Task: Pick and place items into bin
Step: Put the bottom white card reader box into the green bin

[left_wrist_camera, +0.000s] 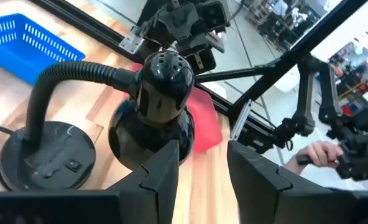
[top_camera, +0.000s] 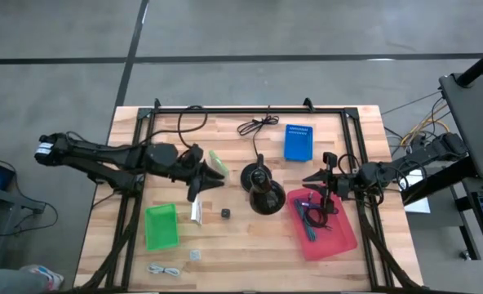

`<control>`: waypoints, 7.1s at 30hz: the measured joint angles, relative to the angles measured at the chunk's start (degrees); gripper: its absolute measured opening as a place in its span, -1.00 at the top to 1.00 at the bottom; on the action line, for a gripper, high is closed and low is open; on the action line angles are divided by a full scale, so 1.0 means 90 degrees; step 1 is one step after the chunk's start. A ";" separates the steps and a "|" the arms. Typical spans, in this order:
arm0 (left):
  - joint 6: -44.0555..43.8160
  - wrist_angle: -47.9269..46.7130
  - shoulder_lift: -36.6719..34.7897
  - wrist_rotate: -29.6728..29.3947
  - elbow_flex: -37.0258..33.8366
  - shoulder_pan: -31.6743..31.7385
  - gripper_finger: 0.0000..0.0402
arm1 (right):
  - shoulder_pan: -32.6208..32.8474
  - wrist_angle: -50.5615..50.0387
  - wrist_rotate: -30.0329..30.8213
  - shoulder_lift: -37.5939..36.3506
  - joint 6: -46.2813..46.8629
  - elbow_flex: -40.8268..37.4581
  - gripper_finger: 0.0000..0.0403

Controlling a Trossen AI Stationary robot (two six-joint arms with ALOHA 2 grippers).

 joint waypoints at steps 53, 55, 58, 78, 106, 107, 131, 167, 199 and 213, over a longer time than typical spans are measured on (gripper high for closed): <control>-0.5928 -0.7370 0.3652 -0.0465 0.4230 -0.1082 0.40 | 0.0004 -0.0367 0.0004 0.0075 0.0284 -0.0080 0.73; -0.6156 -0.7426 0.3648 -0.0463 0.4193 -0.1183 0.40 | 0.0001 -0.0373 0.0003 0.0075 0.0284 -0.0080 0.73; -0.6444 -0.7509 0.3634 -0.0486 0.4150 -0.1305 0.40 | -0.0001 -0.0391 0.0002 0.0075 0.0282 -0.0080 0.73; -0.5537 -0.7557 0.3633 -0.0038 0.3501 -0.1488 0.40 | -0.0001 -0.0459 0.0003 0.0075 0.0230 -0.0078 0.73; -0.6884 -0.7640 0.3633 -0.0019 0.3054 -0.1456 -0.07 | 0.0001 -0.0481 0.0003 0.0077 0.0228 -0.0078 0.73; -0.6889 -0.7637 0.3633 -0.0021 0.3053 -0.1456 -0.07 | -0.0001 -0.0481 0.0002 0.0075 0.0226 -0.0078 0.73; -0.7025 -0.7126 0.3665 -0.0526 0.2495 -0.1381 -0.07 | -0.0001 -0.0486 0.0002 0.0075 0.0228 -0.0078 0.73; -0.6538 -0.6782 0.3662 -0.0353 0.2075 -0.1381 0.39 | 0.0000 -0.0525 0.0002 0.0077 0.0226 -0.0076 0.73; -0.5666 -0.6741 0.3634 -0.0068 0.2076 -0.1381 0.83 | 0.0001 -0.0522 0.0002 0.0075 0.0129 -0.0076 0.73; -0.4736 -0.6642 0.3594 0.0010 0.2732 -0.1382 0.83 | 0.0002 -0.0522 0.0002 0.0075 0.0129 -0.0075 0.73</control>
